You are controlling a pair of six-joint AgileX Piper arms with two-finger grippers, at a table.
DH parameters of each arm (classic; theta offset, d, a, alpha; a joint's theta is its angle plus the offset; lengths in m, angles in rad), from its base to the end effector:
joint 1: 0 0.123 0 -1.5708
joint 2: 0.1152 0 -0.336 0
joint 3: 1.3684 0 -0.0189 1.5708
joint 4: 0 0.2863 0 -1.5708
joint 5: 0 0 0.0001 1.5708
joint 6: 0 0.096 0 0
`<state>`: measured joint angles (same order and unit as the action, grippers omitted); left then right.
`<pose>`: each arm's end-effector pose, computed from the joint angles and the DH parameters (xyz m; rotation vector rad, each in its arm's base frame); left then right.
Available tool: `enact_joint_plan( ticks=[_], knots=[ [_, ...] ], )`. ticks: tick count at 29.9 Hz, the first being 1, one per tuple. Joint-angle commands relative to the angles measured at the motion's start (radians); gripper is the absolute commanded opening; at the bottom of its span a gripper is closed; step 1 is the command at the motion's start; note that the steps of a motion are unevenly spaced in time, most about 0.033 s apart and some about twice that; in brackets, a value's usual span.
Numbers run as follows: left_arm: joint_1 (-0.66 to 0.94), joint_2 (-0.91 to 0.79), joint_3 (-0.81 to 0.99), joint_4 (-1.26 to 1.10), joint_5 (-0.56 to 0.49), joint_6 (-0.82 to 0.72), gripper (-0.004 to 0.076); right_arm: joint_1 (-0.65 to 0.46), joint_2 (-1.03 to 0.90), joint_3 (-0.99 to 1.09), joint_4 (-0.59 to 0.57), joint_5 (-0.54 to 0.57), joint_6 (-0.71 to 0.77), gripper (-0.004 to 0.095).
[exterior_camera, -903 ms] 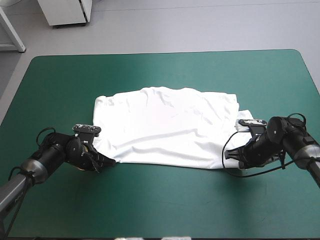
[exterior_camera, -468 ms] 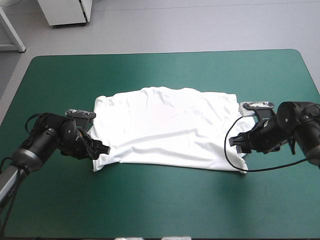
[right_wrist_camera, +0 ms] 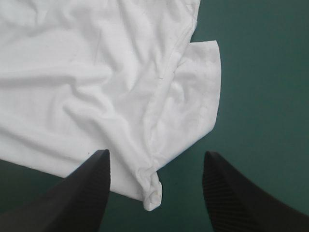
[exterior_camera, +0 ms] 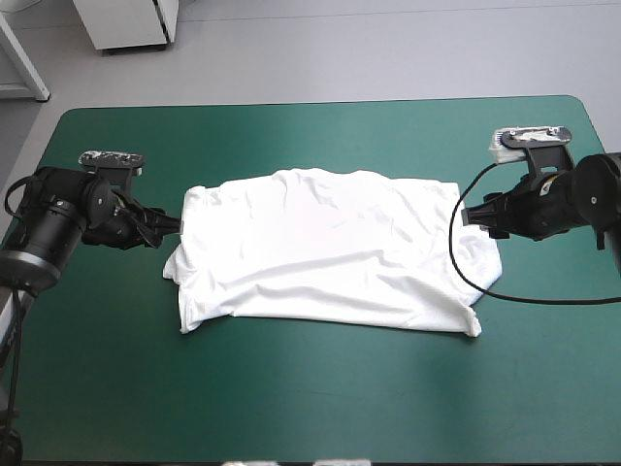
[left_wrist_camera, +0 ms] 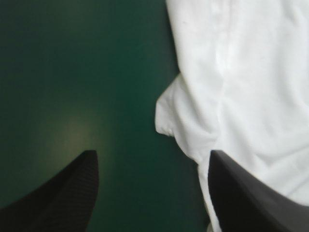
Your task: Fold the cloth
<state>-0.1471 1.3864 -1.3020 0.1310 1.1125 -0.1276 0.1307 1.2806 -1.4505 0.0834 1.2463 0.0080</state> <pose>0.3040 -0.0337 0.3926 0.0666 2.6657 0.0877 0.2629 0.0422 0.4650 -0.1534 2.5581 0.1644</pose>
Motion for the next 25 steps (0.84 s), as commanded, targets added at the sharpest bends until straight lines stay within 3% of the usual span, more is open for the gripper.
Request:
enact_joint_plan(
  ticks=[1,13,25],
  knots=[
    [0.042,0.031,-0.051,-0.037,-0.035,0.039,0.0475,0.003,-0.029,-0.034,-0.015,0.003,-0.001,0.0524],
    [0.047,0.276,-0.051,-0.165,-0.094,0.091,0.0473,0.003,-0.029,-0.034,-0.017,0.003,-0.001,0.0481],
    [0.049,0.395,-0.051,-0.159,-0.157,0.065,0.0472,0.003,-0.029,-0.034,-0.043,0.003,-0.001,0.0482]
  ],
)
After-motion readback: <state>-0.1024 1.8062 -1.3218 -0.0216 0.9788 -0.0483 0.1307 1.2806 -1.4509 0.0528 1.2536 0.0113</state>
